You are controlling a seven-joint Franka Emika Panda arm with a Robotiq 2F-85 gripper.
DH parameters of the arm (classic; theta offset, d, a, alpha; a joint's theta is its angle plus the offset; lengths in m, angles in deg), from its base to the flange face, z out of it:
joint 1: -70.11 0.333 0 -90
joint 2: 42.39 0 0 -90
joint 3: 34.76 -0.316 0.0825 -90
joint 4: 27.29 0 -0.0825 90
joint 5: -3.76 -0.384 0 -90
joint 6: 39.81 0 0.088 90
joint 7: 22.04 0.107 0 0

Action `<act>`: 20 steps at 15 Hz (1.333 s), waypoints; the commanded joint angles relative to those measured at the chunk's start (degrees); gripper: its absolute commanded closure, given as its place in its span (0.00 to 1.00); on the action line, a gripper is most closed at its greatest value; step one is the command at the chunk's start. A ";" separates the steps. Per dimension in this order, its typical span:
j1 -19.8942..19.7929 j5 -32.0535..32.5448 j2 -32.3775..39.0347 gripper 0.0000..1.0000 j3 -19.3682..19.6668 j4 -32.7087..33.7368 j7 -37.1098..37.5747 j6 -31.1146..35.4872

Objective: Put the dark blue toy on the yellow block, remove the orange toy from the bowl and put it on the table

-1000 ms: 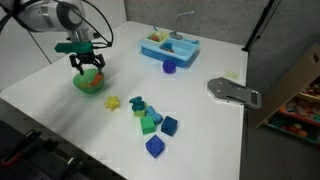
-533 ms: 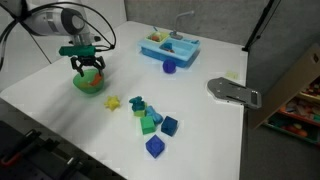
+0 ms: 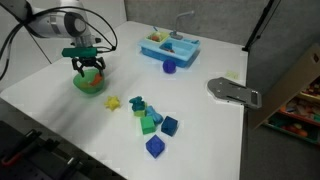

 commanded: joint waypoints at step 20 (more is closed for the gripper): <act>0.58 1.74 2.13 0.34 0.86 1.87 -0.36 -0.02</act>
